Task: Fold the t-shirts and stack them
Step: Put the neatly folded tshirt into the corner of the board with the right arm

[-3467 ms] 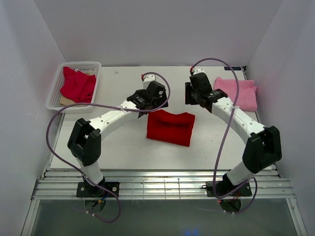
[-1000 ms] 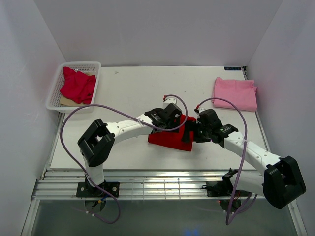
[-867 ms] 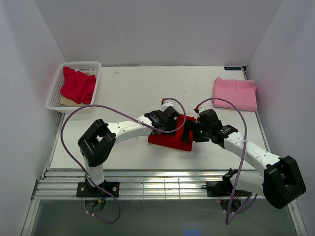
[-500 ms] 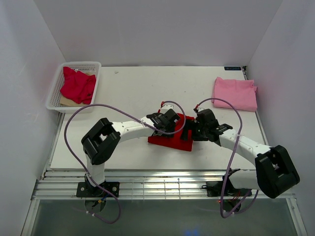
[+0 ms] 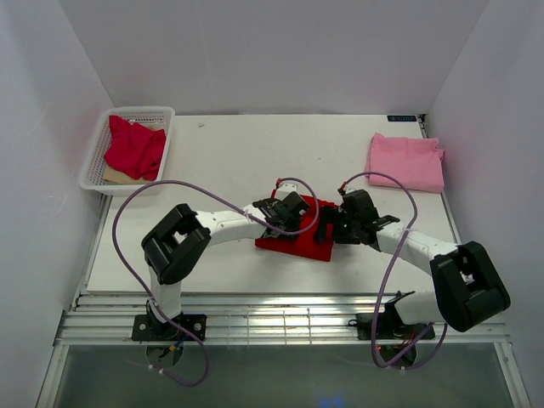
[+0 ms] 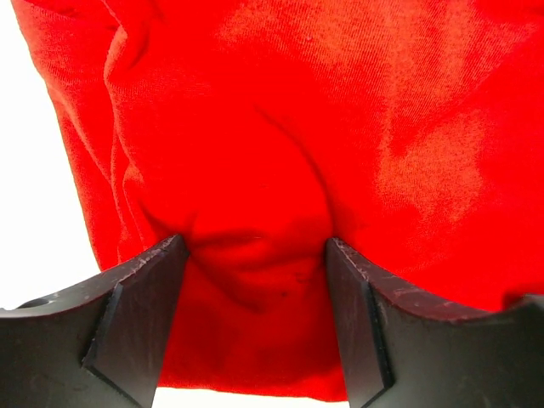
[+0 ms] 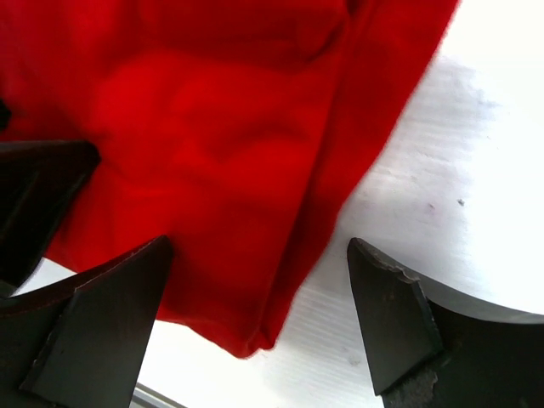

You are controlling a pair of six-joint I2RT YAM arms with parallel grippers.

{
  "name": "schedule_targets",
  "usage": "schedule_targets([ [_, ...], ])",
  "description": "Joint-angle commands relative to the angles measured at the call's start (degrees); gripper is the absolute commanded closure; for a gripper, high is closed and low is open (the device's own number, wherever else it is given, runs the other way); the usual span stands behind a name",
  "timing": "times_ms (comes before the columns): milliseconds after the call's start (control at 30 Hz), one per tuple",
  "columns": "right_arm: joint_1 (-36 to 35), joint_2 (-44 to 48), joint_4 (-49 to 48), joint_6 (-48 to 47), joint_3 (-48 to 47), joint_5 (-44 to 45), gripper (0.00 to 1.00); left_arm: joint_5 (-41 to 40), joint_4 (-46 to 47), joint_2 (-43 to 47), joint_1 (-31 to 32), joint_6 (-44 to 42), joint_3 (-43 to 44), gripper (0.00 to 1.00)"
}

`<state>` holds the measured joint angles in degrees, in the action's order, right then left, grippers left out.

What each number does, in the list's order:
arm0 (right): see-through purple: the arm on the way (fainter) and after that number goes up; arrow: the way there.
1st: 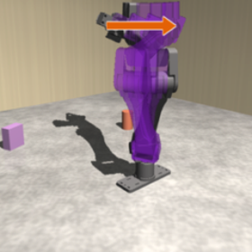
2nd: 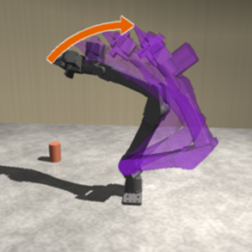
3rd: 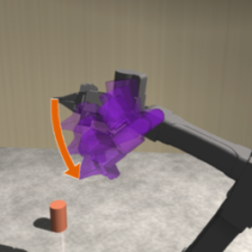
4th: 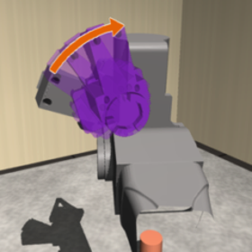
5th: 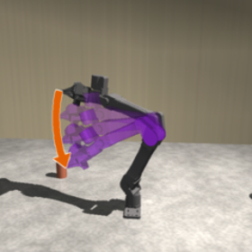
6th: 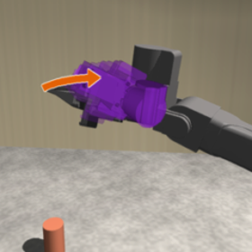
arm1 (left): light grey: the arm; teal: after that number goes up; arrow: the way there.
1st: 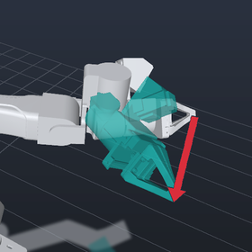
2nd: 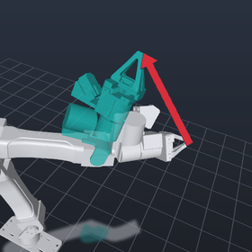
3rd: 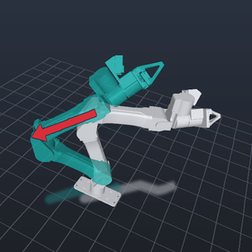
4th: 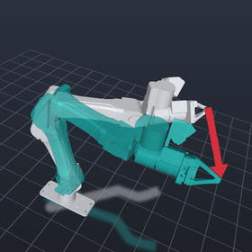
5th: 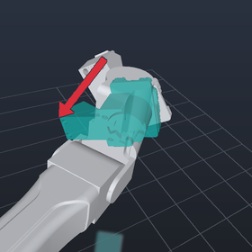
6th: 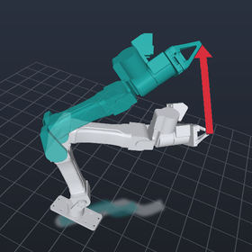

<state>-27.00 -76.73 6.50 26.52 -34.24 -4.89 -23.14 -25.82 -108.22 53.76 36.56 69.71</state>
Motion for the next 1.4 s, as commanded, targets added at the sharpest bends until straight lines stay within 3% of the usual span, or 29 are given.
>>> schedule_targets([
  [0,0.0,-1.5,-3.6,1.0,1.5,-3.1,0.10,2.9,-1.7,0.7,-0.3,1.9,-2.3,0.24],
  [433,-0.7,-6.6,-7.8,2.6,-1.9,-7.2,0.10,8.2,-0.9,2.6,-0.3,3.9,-0.8,0.27],
  [567,-2.0,-10.4,-6.9,1.6,-5.4,-6.1,0.00,9.3,-0.6,3.1,0.1,4.0,-0.2,0.28],
  [867,-3.8,-17.7,0.0,0.1,-11.4,-0.8,0.55,10.3,0.1,5.1,0.5,4.8,-1.0,0.28],
  [933,-4.5,-18.7,1.8,-0.6,-13.1,0.7,0.72,10.0,0.1,5.6,0.6,4.7,-1.2,0.28],
  [967,-4.7,-19.9,3.9,-0.9,-13.7,2.7,0.86,10.0,0.2,5.7,0.5,4.7,-1.3,0.28],
  [1000,-5.0,-20.3,5.1,-1.4,-14.3,3.8,0.92,10.0,0.2,5.8,0.5,4.7,-1.3,0.28],
  [1133,-5.6,-20.2,9.4,-3.5,-16.4,7.7,0.92,8.1,-0.1,7.3,0.5,4.0,0.0,0.28],
  [1367,-3.9,-17.1,20.7,-12.1,-29.8,20.2,0.92,5.6,-2.9,12.3,-0.1,4.7,2.5,0.28],
])
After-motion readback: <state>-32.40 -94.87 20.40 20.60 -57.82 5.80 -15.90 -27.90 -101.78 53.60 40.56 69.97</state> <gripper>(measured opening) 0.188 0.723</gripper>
